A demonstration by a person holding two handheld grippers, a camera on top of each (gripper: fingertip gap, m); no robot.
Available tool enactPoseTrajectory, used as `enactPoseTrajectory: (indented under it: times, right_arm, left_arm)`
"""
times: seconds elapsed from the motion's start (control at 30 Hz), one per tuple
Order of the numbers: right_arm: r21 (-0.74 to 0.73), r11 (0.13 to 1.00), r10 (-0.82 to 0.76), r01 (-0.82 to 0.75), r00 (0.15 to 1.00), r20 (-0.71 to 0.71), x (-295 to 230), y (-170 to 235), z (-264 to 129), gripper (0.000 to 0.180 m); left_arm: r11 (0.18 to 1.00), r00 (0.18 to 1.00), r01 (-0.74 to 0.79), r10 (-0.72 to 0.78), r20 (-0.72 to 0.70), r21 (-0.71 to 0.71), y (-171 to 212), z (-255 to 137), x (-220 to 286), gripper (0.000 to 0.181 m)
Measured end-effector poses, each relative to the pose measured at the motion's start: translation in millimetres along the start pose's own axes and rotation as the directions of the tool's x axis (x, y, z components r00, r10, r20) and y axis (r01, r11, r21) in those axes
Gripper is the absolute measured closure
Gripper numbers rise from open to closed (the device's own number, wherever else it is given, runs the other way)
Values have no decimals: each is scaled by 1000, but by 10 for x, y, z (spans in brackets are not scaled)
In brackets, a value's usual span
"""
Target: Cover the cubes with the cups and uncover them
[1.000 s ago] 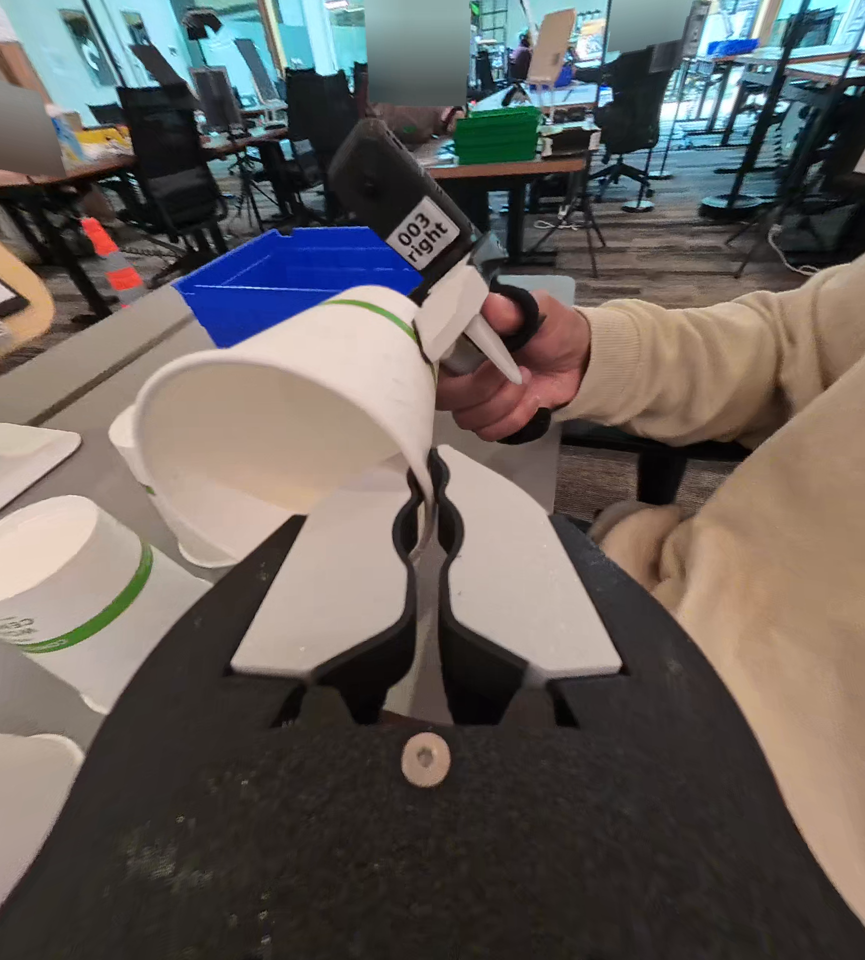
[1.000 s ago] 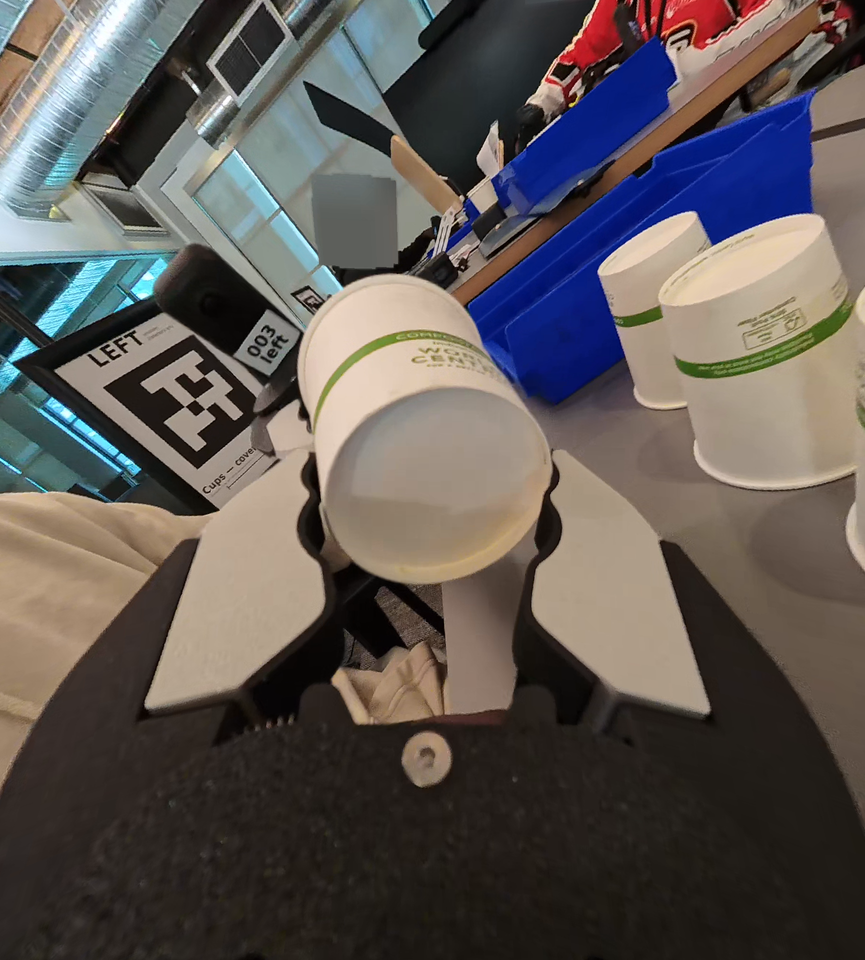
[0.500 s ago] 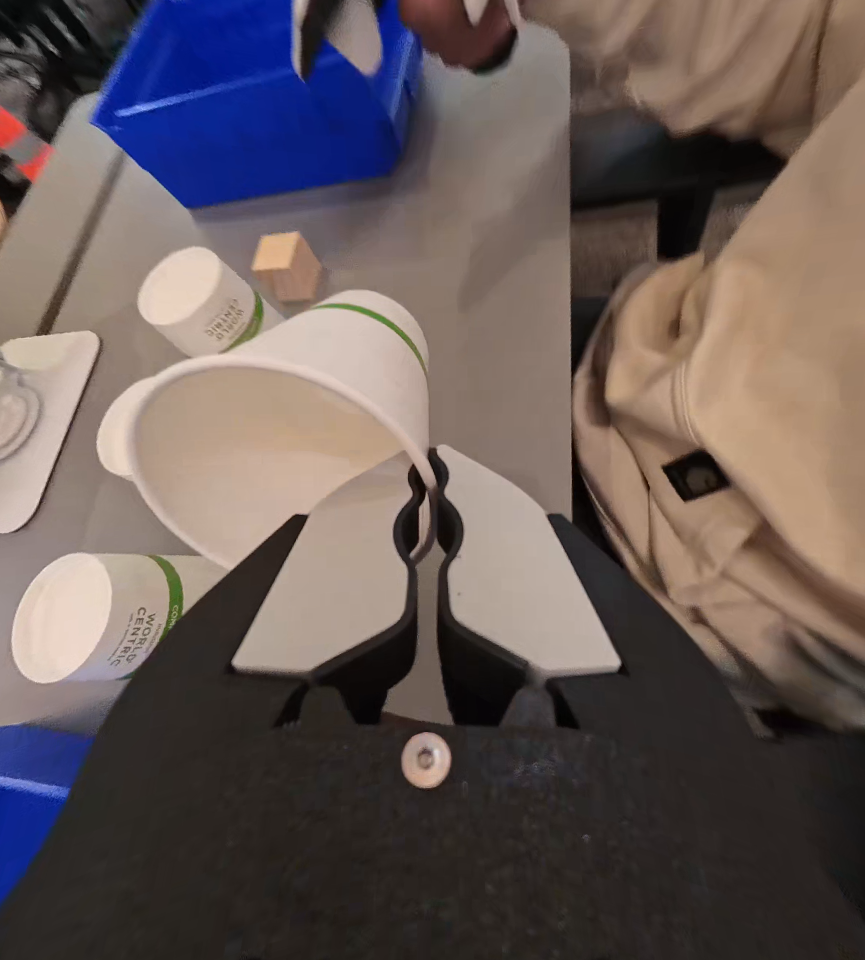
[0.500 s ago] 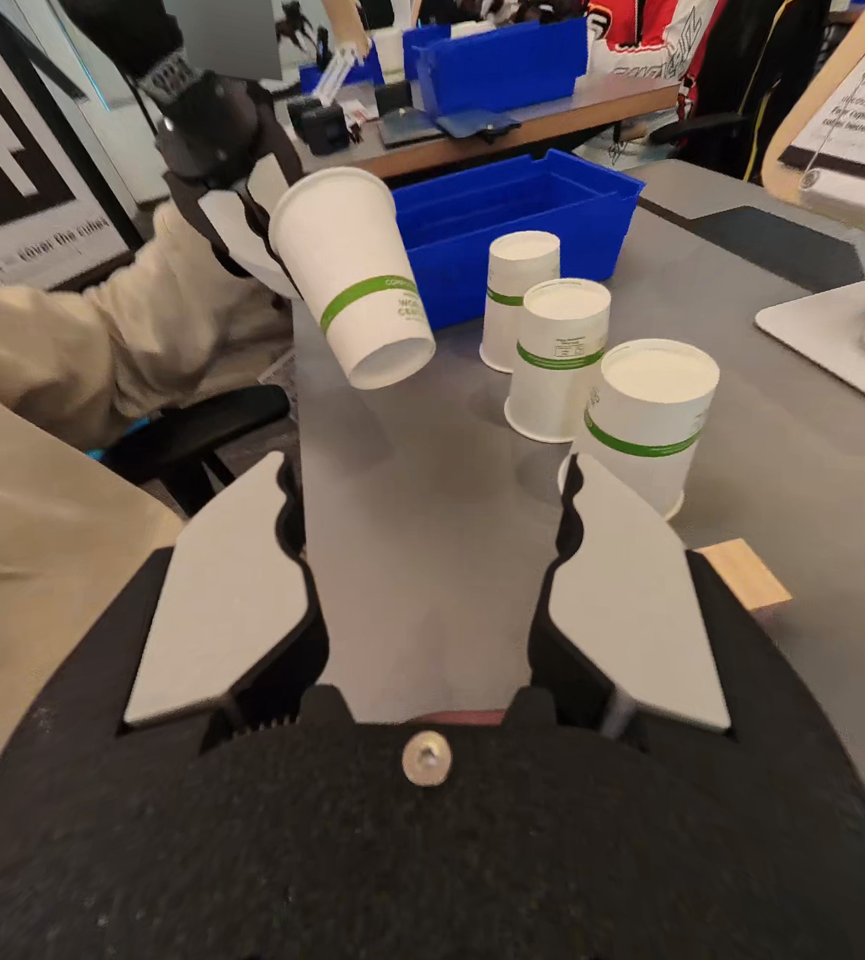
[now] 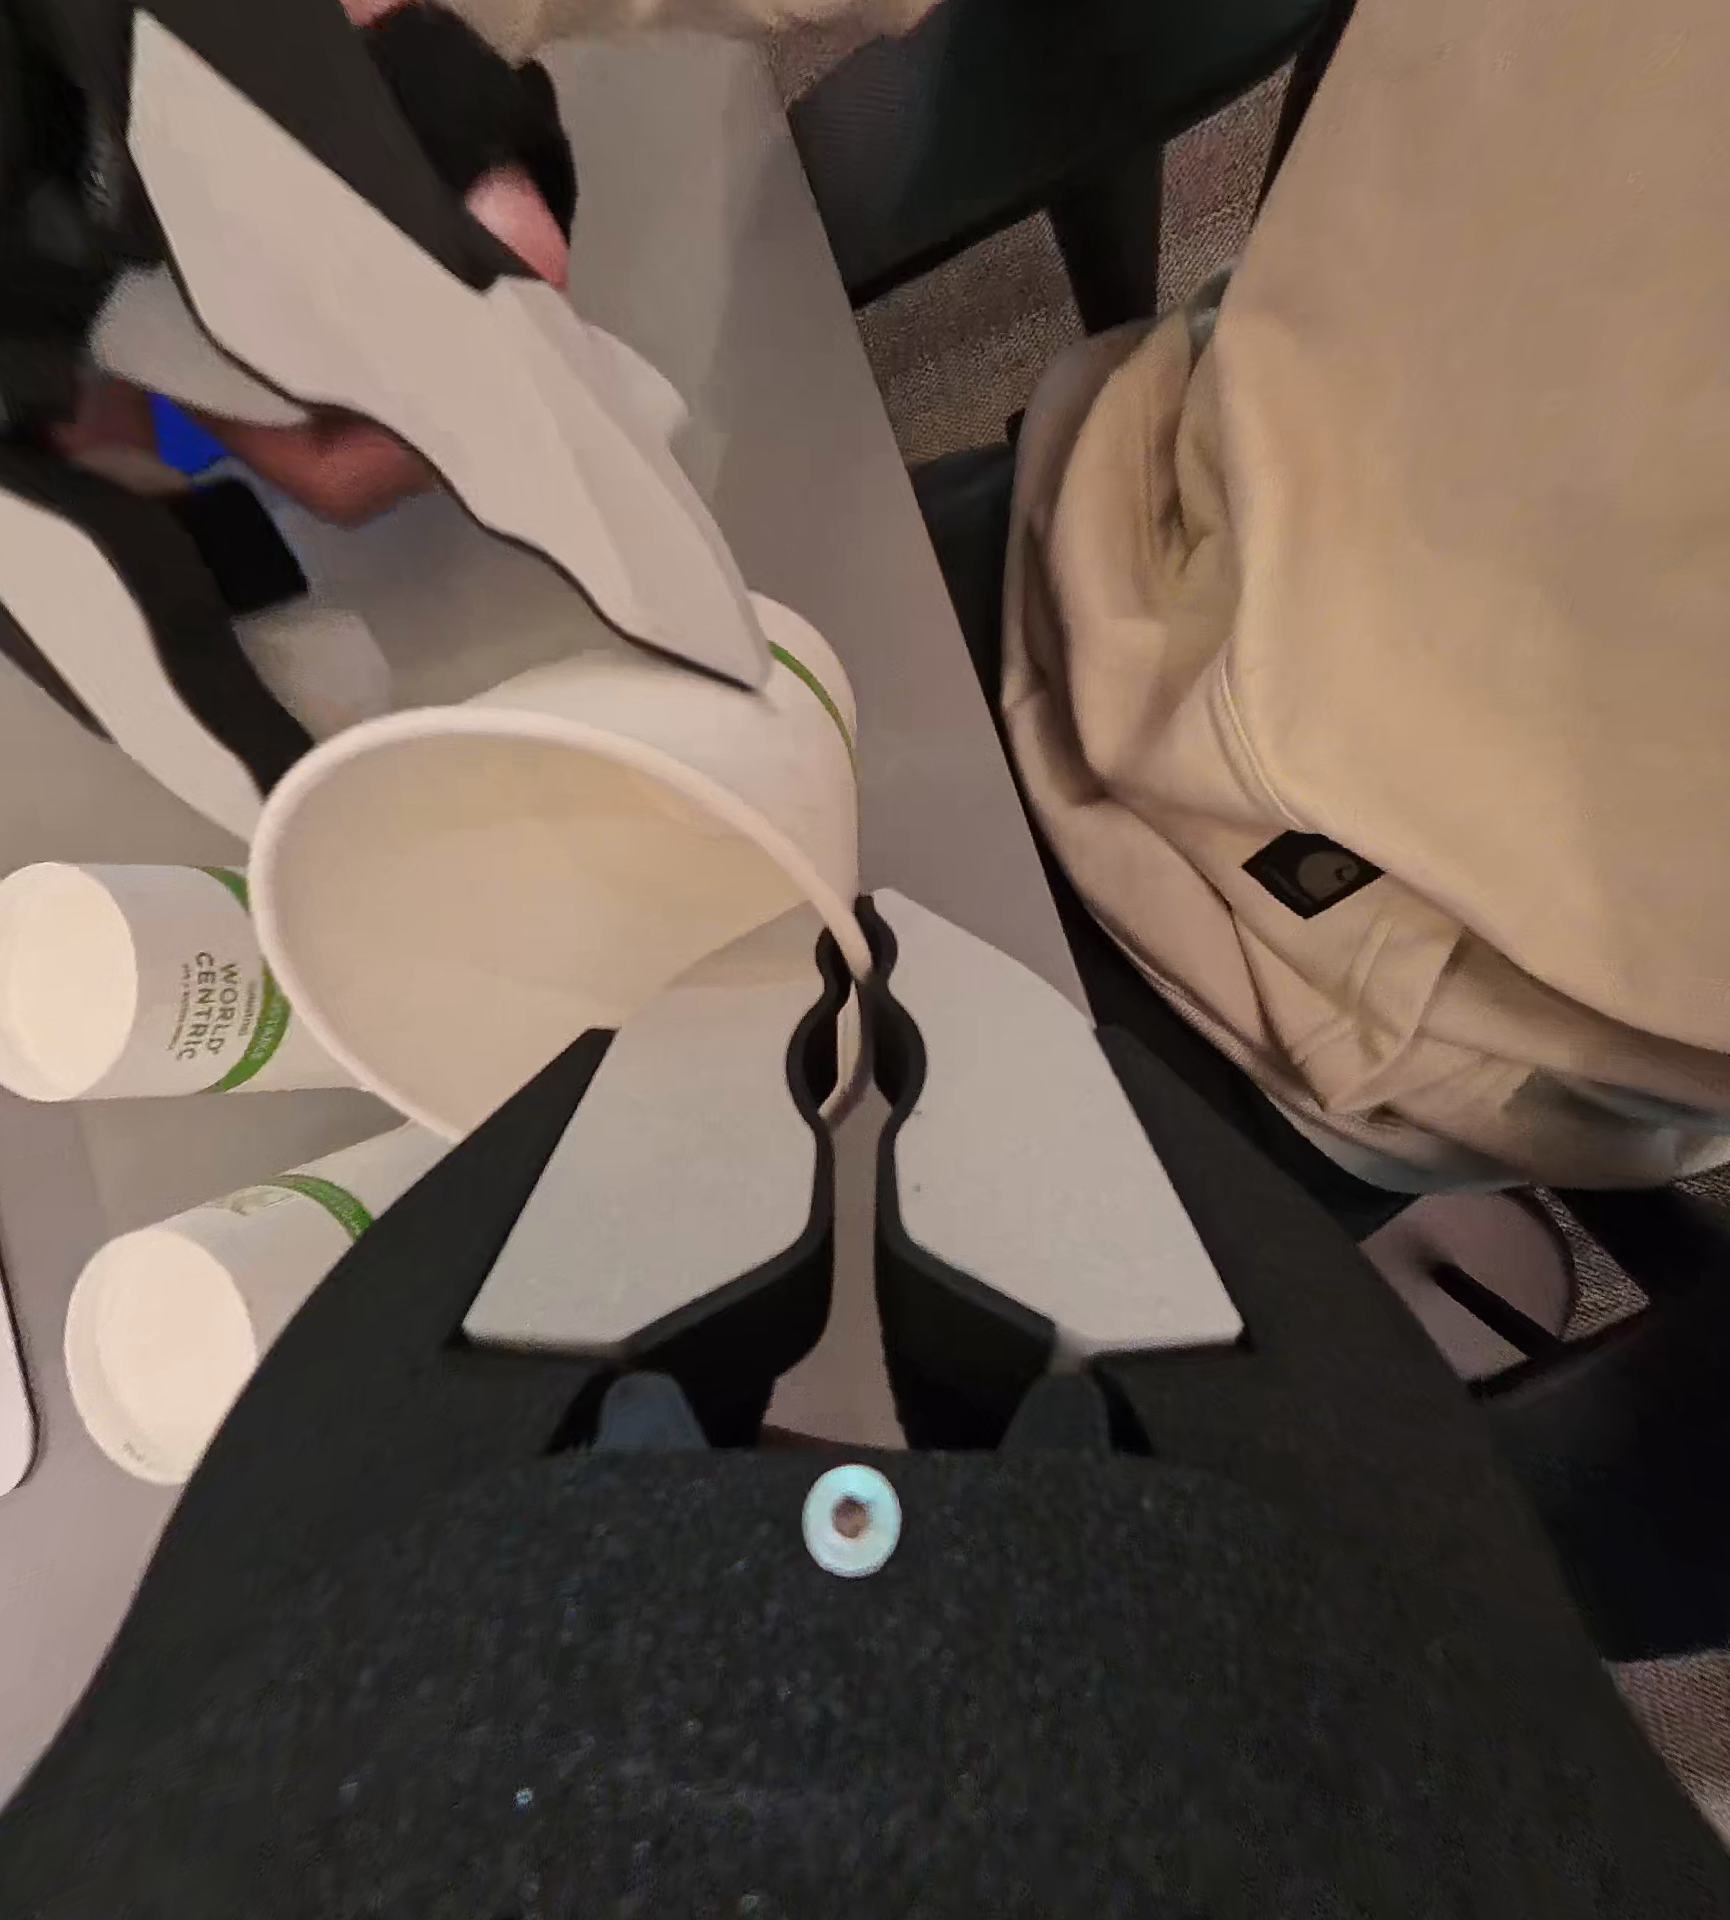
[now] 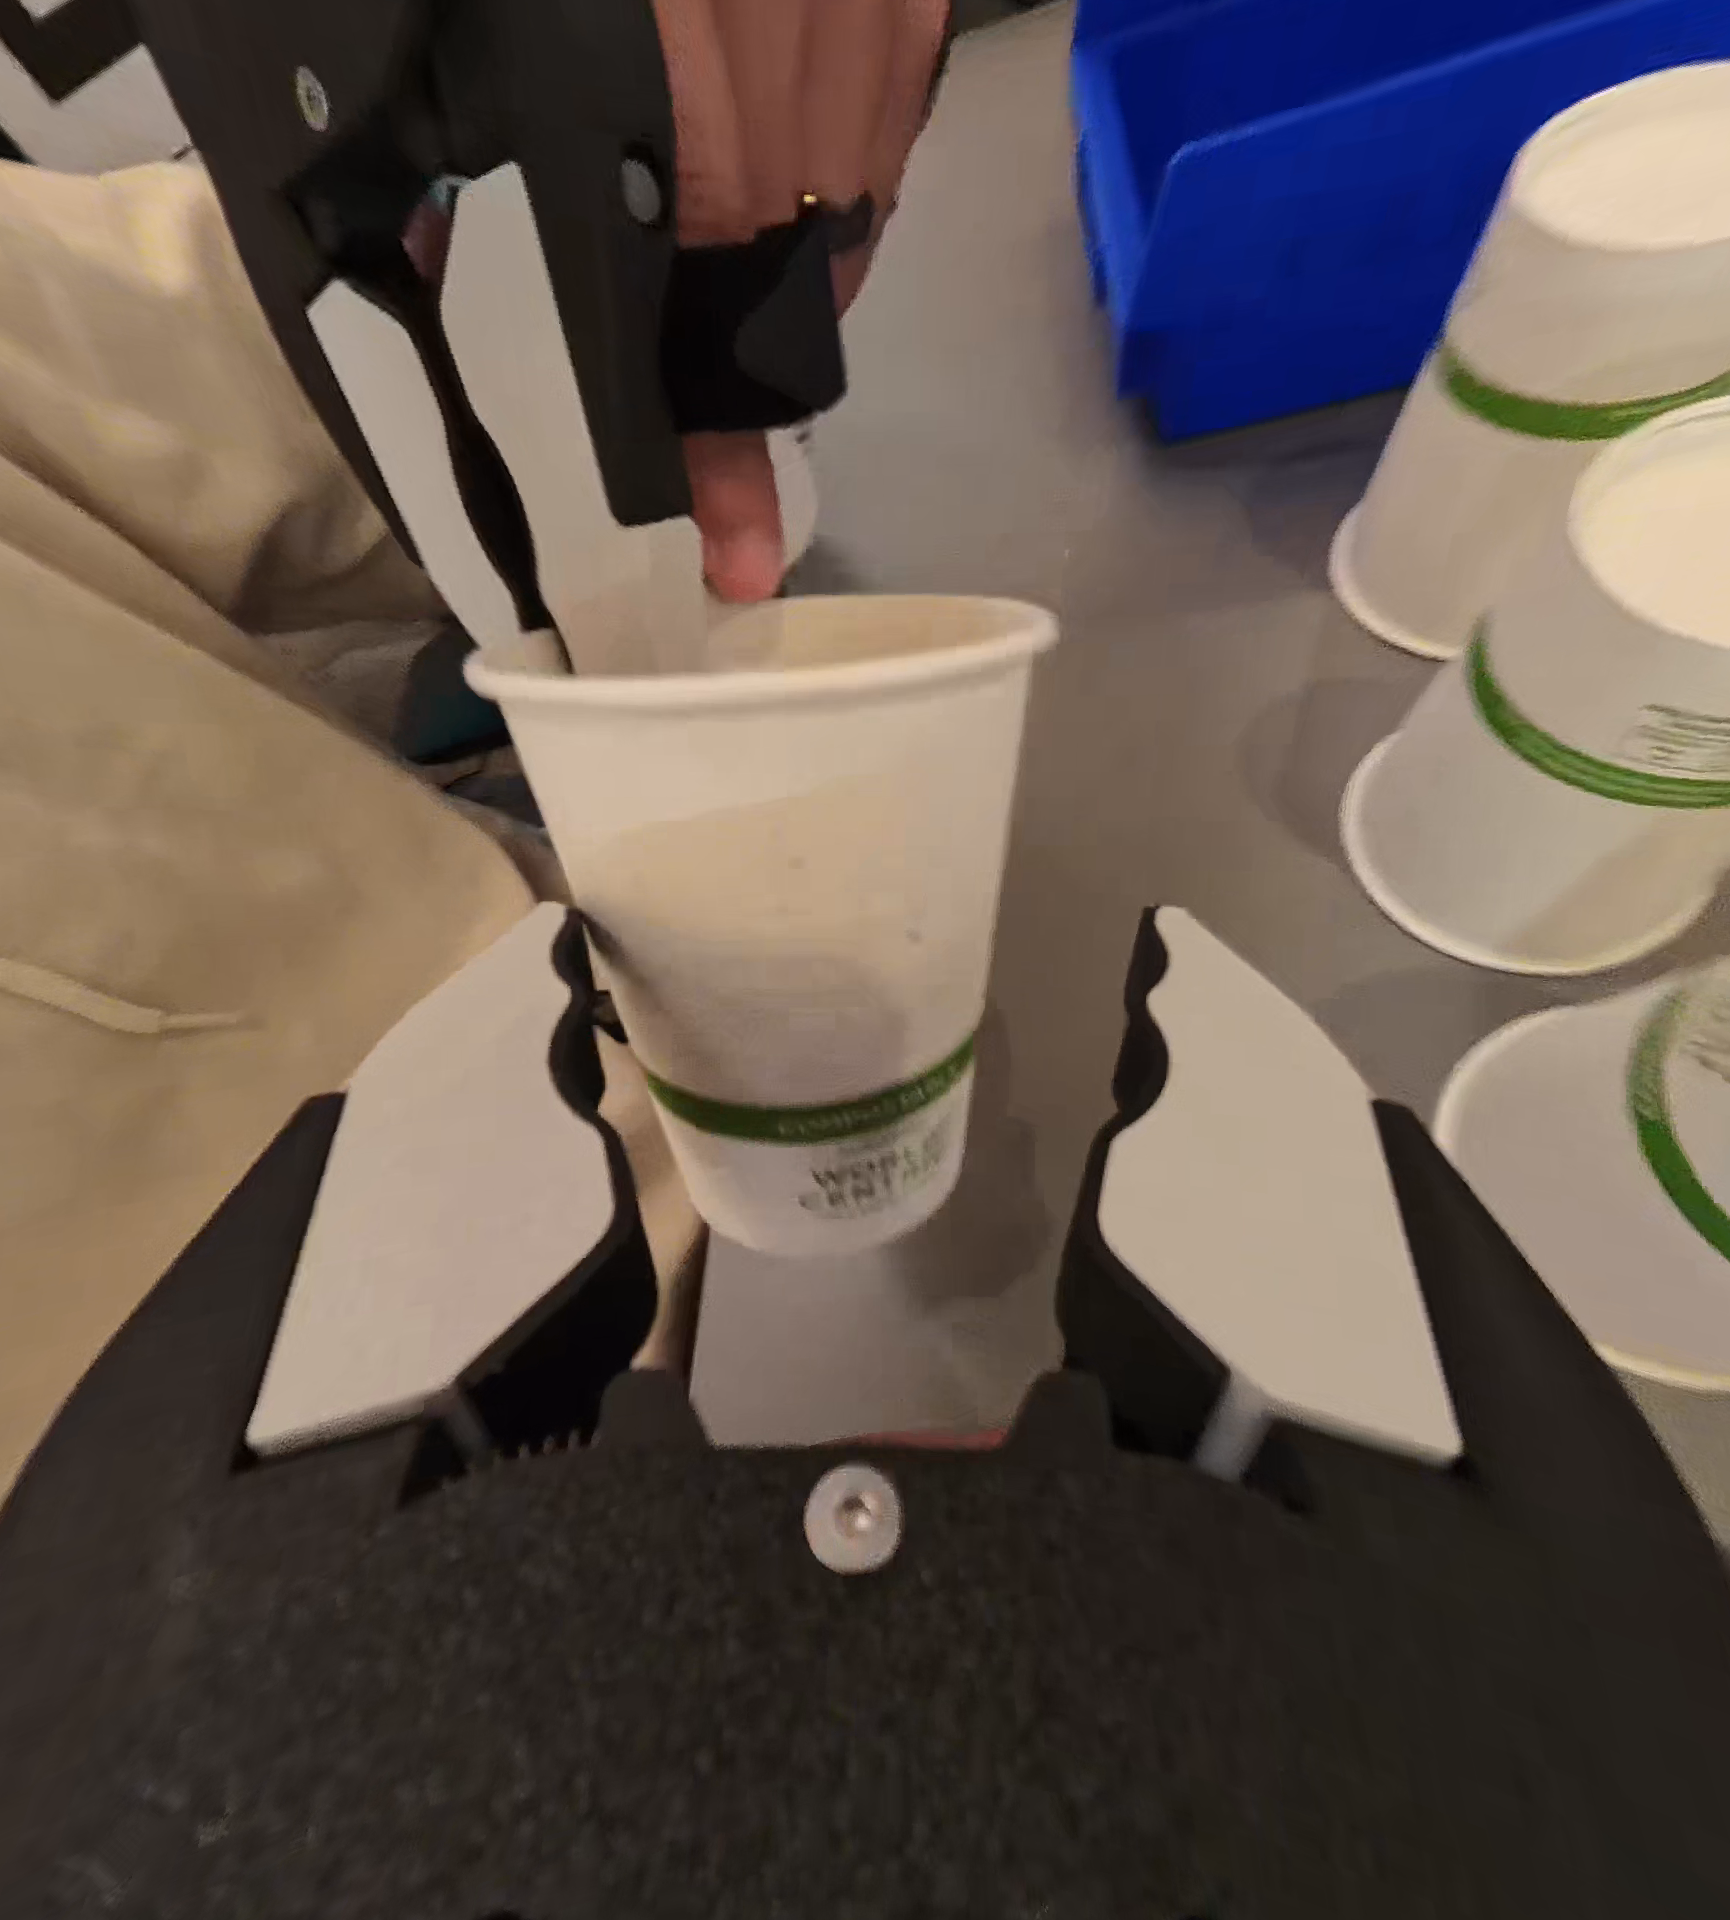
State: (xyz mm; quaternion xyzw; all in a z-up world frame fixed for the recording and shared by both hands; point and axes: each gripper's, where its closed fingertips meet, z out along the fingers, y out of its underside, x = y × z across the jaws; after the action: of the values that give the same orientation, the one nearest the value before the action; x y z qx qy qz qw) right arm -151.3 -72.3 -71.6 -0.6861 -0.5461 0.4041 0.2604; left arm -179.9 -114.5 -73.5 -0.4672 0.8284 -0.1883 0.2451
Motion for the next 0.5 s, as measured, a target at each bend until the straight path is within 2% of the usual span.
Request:
enactPoseTrajectory:
  times: [0.03, 0.13, 0.27, 0.5]
  right_arm:
    - [-10, 1000, -3, 3, 1000, 21, -23, -1, 46, 88]
    - [-53, 999, -8, 13, 996, 89, -129, 47, 153, 95]
    - [-74, 997, -26, 31, 997, 75, -117, 118, 199, 97]
    - [-17, 1000, -22, 23, 999, 41, -86, 78, 129, 99]
  left_arm:
    - [1000, 1000, -5, 5, 4, -5, 1, 31, -12, 180]
    - [1000, 1000, 0, 0, -26, -13, 15, 110, 16, 181]
    - [999, 999, -10, 8, -37, -50, 69, 169, 53, 180]
    - [1000, 1000, 8, -8, 15, -20, 32, 154, -22, 179]
